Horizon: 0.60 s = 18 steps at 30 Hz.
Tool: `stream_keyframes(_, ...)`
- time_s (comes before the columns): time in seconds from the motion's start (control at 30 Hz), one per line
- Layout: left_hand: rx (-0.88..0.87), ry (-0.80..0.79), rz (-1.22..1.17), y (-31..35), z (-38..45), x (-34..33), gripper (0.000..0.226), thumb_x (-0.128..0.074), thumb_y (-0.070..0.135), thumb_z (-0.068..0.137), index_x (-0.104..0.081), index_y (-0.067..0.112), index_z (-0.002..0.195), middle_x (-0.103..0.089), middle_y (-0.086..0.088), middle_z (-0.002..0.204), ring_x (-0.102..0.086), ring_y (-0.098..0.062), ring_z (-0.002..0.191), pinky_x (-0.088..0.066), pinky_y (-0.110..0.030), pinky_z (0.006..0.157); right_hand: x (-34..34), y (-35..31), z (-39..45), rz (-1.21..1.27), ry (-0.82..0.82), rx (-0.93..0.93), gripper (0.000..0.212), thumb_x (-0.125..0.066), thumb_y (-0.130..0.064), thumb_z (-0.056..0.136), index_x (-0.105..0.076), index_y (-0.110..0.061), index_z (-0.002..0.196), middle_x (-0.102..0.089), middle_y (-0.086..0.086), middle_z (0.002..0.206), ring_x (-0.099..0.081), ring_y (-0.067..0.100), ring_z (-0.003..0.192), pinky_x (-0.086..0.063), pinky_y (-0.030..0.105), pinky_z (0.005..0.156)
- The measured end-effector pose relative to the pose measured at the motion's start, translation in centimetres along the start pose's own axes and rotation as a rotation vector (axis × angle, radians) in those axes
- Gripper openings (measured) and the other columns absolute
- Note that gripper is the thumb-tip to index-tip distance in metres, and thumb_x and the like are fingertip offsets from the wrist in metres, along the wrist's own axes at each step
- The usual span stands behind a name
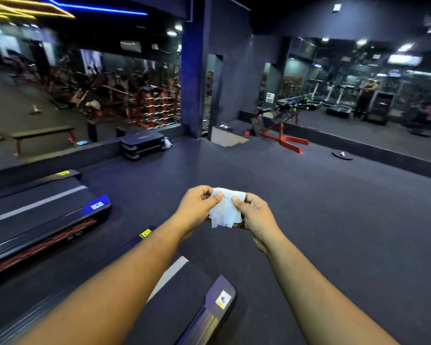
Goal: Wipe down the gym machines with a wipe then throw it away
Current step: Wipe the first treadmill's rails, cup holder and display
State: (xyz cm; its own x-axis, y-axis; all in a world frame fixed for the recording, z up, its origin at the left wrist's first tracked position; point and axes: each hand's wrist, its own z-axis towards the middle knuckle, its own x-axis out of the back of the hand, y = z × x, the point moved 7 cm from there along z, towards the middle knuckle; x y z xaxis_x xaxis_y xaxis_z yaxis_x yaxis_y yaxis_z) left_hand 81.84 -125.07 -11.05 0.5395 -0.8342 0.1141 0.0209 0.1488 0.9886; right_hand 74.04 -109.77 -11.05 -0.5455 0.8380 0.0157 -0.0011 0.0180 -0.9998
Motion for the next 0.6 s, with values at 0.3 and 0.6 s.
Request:
stream_keyframes(0.3,0.037,0.232,-0.063,-1.4,11.1,5.2,0.016,-0.07,0.023,0.097,-0.07,0.008,0.101,-0.076,-0.004,0.087,-0.072,-0.014,0.075,-0.056,-0.031,0.059,-5.1,-1.3,15.7,-0.007,-0.178,0.007,0.016,-0.062,-0.015,0.1,-0.069,-0.004,0.109,-0.077,0.015,0.097,-0.075,0.034,0.092,-0.061,0.053,0.081)
stream_keyframes(0.6,0.113,0.657,-0.012,-3.7,12.7,13.4,0.013,-0.071,0.01,0.096,-0.068,0.001,0.106,-0.071,-0.006,0.082,-0.061,-0.008,0.056,-0.053,-0.027,0.053,-16.8,-0.5,25.2,-0.077,-0.65,0.03,0.018,-0.059,-0.027,0.102,-0.066,-0.011,0.107,-0.075,0.015,0.105,-0.073,0.031,0.094,-0.061,0.051,0.082)
